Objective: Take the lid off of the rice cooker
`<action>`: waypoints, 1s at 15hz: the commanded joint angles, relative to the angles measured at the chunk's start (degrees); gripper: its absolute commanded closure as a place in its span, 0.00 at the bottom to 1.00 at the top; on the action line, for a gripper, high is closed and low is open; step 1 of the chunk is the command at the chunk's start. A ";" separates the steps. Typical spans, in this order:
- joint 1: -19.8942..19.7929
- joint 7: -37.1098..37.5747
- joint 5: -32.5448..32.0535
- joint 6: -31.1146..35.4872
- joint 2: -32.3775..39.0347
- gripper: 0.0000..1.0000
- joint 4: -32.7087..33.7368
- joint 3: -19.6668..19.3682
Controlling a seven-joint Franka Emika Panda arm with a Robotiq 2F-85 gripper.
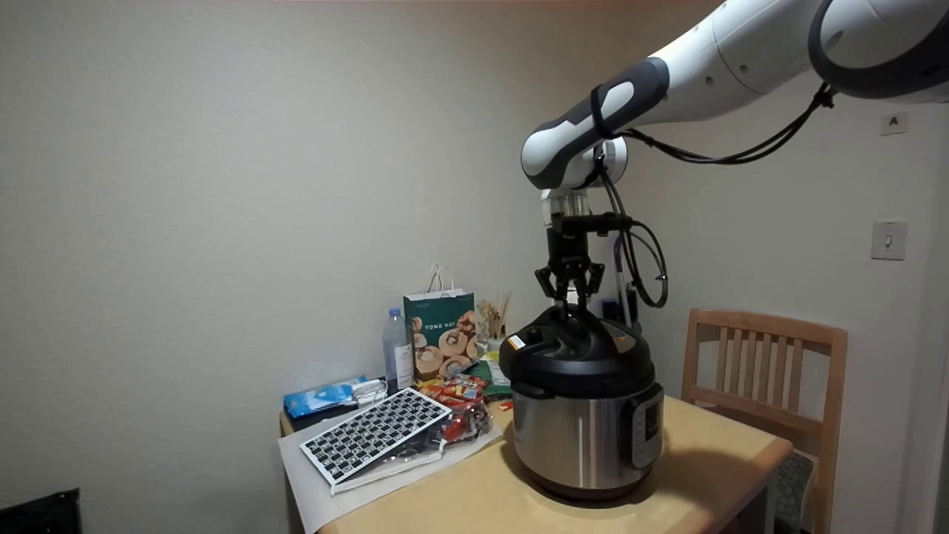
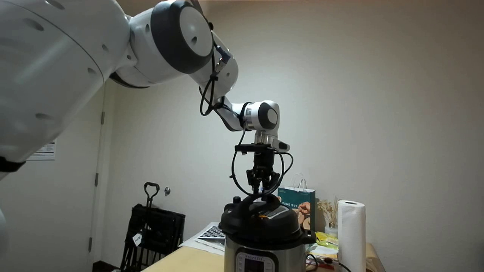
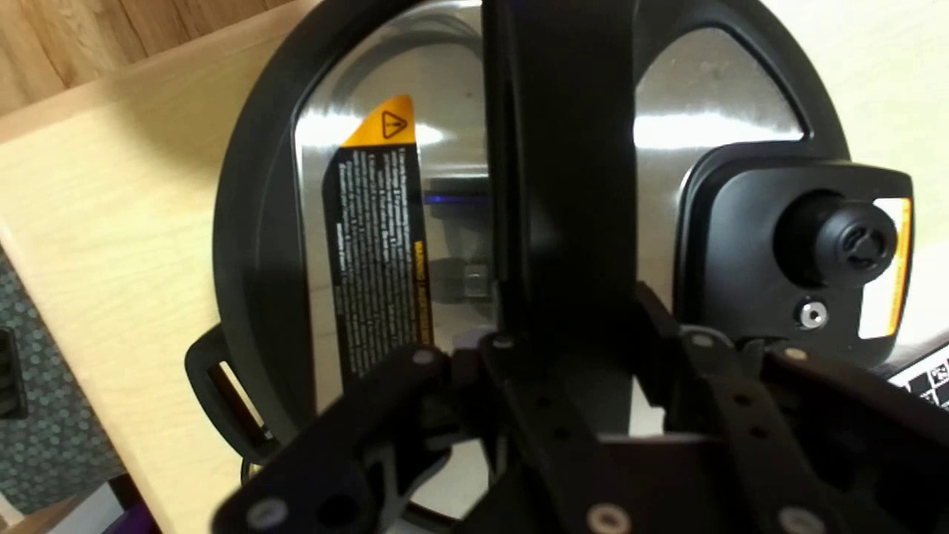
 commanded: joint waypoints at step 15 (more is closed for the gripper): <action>-0.63 -1.56 1.18 -0.46 -0.76 0.34 -0.62 0.73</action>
